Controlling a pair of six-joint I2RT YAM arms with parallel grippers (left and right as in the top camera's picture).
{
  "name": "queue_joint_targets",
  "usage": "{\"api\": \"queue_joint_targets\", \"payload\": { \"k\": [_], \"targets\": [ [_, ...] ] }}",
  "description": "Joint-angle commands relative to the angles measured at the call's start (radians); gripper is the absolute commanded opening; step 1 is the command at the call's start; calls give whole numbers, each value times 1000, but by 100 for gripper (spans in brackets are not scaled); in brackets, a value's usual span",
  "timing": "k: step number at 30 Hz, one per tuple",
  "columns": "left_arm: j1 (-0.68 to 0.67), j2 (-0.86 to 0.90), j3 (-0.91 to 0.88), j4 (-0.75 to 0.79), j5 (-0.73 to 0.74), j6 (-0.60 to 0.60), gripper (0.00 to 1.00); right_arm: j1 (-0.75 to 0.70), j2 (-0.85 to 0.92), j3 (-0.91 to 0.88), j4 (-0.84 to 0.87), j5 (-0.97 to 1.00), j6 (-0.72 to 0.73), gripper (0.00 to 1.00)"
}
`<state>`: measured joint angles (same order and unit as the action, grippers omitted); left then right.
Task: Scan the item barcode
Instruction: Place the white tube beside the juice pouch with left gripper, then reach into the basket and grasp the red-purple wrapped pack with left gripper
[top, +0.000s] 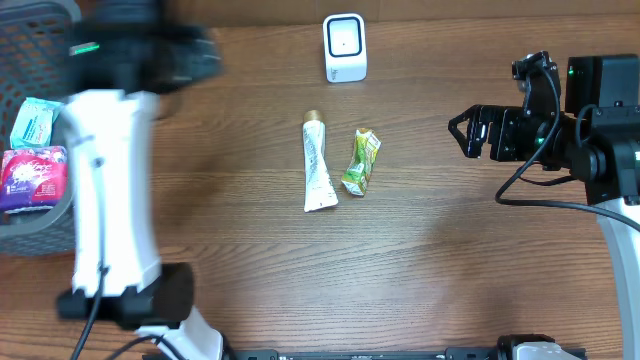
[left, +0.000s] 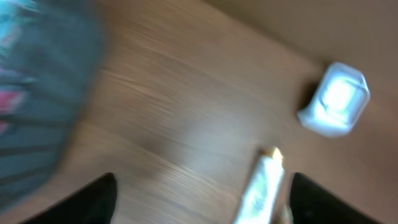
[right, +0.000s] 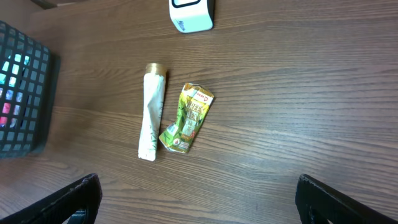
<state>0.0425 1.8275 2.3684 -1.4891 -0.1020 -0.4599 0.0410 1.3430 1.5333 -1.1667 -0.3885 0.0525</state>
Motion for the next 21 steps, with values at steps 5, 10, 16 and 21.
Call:
{"api": "queue_joint_targets", "payload": {
  "k": [5,10,16,21],
  "targets": [
    [373,-24,35,-85,-39,11,100,5,-5,24,2,-6,3,100],
    [559,56,34,-85,-39,19,100,5,-5,24,2,-6,4,100],
    [637,183,34,-77,-50,26,99,5,-5,24,3,-6,3,100],
    [644,310,34,-32,-56,153,100,5,-5,24,10,-6,3,100]
  ]
}}
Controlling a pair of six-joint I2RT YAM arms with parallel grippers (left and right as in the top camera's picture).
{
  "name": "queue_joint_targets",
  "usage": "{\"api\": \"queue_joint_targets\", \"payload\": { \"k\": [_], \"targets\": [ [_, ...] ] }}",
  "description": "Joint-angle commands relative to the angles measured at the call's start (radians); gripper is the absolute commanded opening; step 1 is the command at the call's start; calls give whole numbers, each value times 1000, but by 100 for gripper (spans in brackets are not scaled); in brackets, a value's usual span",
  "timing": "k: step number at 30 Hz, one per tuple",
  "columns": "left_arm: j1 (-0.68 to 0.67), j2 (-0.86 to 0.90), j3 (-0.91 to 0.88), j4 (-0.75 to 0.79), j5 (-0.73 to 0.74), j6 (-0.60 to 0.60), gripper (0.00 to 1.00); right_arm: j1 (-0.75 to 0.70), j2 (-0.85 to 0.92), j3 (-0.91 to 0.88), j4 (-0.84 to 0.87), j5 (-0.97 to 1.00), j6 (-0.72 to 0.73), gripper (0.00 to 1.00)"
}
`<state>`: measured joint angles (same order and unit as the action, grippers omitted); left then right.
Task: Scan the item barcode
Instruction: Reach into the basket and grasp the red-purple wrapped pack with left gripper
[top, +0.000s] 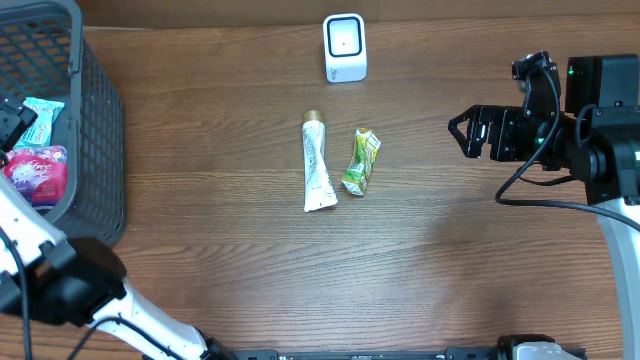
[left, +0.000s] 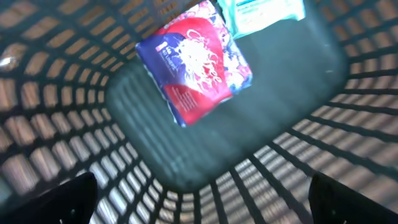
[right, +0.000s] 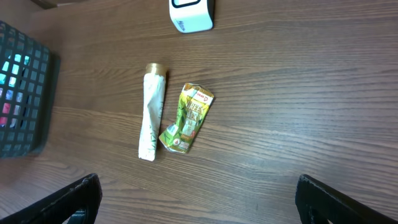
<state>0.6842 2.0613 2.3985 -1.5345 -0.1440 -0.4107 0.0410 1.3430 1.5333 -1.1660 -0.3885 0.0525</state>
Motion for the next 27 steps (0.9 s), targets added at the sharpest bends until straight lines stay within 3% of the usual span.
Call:
{"api": "queue_joint_targets", "payload": {
  "k": [1,17,24,27],
  "targets": [
    [3,103,4,14,-17,120,100,5,-5,24,10,-6,3,100],
    [1,407,4,111,-84,179,98,5,-5,24,20,-6,4,100],
    [1,486,3,100,-100,179,85,5,-5,24,20,-6,4,100],
    [1,512,2,92,-99,179,69,5,-5,24,19,-6,4,100]
  ]
}}
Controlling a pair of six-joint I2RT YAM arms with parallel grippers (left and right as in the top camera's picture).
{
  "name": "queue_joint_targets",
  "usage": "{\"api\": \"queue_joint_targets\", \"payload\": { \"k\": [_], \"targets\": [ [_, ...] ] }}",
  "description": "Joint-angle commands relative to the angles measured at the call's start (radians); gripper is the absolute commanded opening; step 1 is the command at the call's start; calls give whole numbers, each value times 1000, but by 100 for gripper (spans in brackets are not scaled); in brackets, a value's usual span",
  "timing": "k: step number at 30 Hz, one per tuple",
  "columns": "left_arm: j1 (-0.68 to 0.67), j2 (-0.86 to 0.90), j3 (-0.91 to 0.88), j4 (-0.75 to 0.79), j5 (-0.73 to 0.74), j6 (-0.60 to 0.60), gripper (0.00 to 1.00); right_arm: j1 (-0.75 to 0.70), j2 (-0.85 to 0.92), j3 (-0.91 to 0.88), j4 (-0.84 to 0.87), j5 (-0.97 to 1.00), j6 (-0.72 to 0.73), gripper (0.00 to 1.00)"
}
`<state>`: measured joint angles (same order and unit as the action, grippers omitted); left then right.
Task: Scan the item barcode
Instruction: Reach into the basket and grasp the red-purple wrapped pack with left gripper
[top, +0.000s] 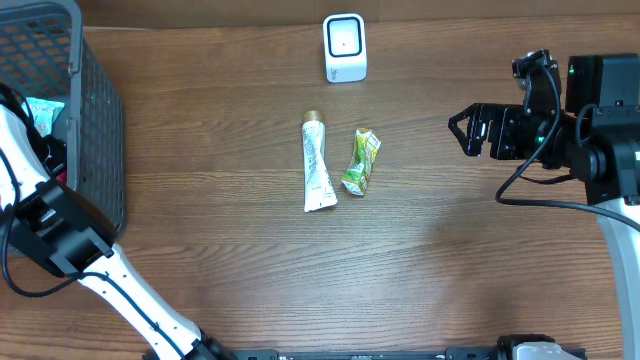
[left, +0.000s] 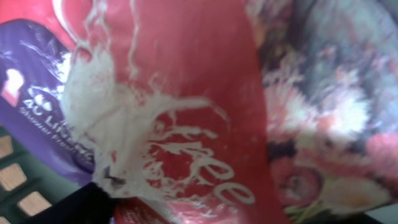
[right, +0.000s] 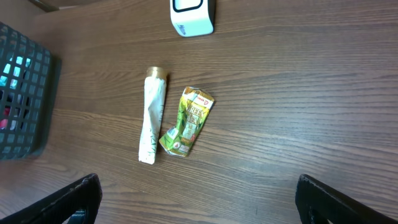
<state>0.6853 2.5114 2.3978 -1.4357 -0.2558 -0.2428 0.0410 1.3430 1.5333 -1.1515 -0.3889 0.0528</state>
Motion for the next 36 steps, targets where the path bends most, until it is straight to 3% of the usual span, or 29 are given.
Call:
{"api": "queue_joint_targets", "payload": {
  "k": [1,3,4,10,16,22,28,36],
  "targets": [
    [0,66,3,-11,13,11,55,5,-5,24,5,-5,3,100],
    [0,69,3,-25,13,11,17,5,-5,24,6,-5,3,100],
    [0,69,3,-29,12,11,4,5,-5,24,6,-5,3,100],
    [2,42,37,-71,14,11,4,5,-1,24,5,-5,3,100],
    [2,-29,224,-179,85,12,4,5,11,24,5,-6,3,100],
    [0,-222,403,-249,160,53,4,5,35,24,5,-6,3,100],
    [-15,-467,435,-247,285,52,4,5,68,24,5,-6,4,100],
    [-262,-616,414,-254,466,53,4,5,73,24,11,-6,3,100]
  ]
}}
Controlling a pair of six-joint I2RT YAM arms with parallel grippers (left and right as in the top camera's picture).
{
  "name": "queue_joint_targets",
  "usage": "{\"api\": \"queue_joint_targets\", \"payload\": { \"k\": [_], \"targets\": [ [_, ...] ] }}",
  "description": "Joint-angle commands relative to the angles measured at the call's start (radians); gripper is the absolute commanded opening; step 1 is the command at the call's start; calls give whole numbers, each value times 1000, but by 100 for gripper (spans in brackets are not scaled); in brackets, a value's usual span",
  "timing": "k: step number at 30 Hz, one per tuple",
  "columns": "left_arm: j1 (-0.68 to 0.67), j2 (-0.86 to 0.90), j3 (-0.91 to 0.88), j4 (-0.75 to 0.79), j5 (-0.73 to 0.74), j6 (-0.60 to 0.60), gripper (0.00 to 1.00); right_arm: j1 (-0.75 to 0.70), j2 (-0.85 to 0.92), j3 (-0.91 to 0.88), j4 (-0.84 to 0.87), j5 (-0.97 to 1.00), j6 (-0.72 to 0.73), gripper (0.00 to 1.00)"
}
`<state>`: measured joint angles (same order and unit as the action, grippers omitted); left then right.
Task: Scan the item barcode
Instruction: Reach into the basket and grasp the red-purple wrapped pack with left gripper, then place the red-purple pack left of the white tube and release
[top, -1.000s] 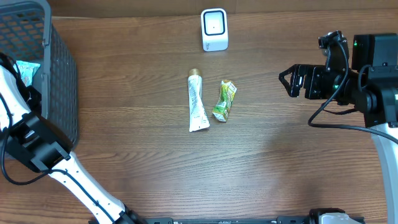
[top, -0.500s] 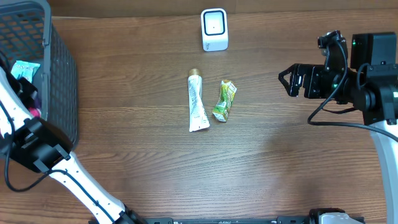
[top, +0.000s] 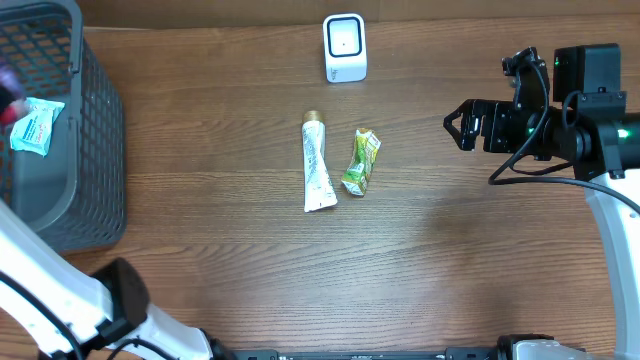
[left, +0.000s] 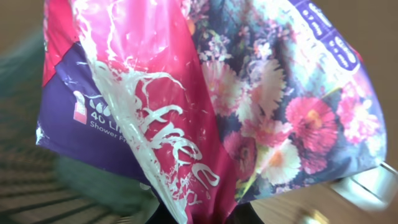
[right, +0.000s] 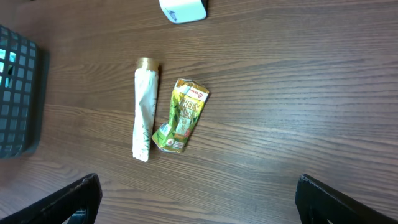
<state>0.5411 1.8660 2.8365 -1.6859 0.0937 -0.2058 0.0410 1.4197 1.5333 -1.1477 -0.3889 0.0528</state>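
Note:
A red and purple floral pack (left: 205, 93) fills the left wrist view, and my left gripper (left: 196, 214) is shut on its lower edge. Overhead, that pack is only a purple blur (top: 8, 85) at the left edge above the basket (top: 95, 130); the left gripper itself does not show there. The white scanner (top: 345, 47) stands at the back middle of the table. My right gripper (top: 466, 126) hangs open at the right, well away from everything, and its dark fingers (right: 71, 199) frame bare wood.
A teal packet (top: 36, 124) lies in the grey mesh basket. A white tube (top: 317, 165) with a gold cap and a crumpled green pouch (top: 361, 160) lie side by side mid-table, below the scanner. My left arm's white link (top: 40, 290) crosses the lower left corner.
The floral pack has left the basket floor and now hangs in my shut left gripper, with brown table showing behind it. My right gripper has shifted slightly toward the back of the table.
My left arm was first over the table beside the basket. Then its open gripper looked down into the basket at the floral pack and the teal packet. Then it was pressed close on the pack. Now it holds the pack raised, and the teal packet lies alone.

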Motion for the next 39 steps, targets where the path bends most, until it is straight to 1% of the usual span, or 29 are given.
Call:
{"api": "queue_joint_targets", "payload": {
  "k": [1,3,5,8,11,14,17,20,23,28,29,30,31,32,35,37,39],
  "targets": [
    [-180,30,-47,-4,117,14,4,5,-3,24,7,-6,3,100],
    [-294,30,-114,-4,91,-10,4,5,-3,24,3,-6,3,100],
    [-402,30,-210,-4,22,-59,4,5,-3,24,-3,-6,3,100],
    [-542,31,-390,8,-76,-175,4,5,-3,24,-7,-6,2,100],
    [-659,32,-597,69,-133,-256,4,5,-3,24,-5,-5,-5,100],
    [-756,32,-808,190,-165,-330,4,5,-3,24,-3,-5,-8,100],
    [-830,32,-1023,376,-211,-432,4,5,-3,24,-2,-5,-8,100],
    [-869,32,-1199,541,-238,-528,4,5,-3,24,-3,-6,-8,100],
    [-875,32,-1324,662,-239,-566,4,5,-3,24,-10,-5,-8,100],
    [-875,32,-1423,756,-247,-587,5,5,-3,24,-10,-6,-8,100],
    [-875,32,-1432,766,-247,-587,14,5,-3,24,-10,-6,-8,100],
    [-875,32,-1436,777,-246,-587,30,5,-3,24,-10,-6,-8,100],
    [-875,32,-1435,785,-245,-583,41,5,-3,24,-10,-6,-8,100],
    [-874,32,-1432,791,-239,-566,46,5,-3,24,-10,-6,-8,100],
    [-870,30,-1367,778,-195,-430,49,5,-3,24,-10,-5,-8,100],
    [-864,30,-1276,712,-202,-386,51,5,-3,24,-11,-6,-8,100],
    [-852,30,-1132,615,-218,-359,52,5,-3,24,-11,-6,-8,100]
  ]
}}
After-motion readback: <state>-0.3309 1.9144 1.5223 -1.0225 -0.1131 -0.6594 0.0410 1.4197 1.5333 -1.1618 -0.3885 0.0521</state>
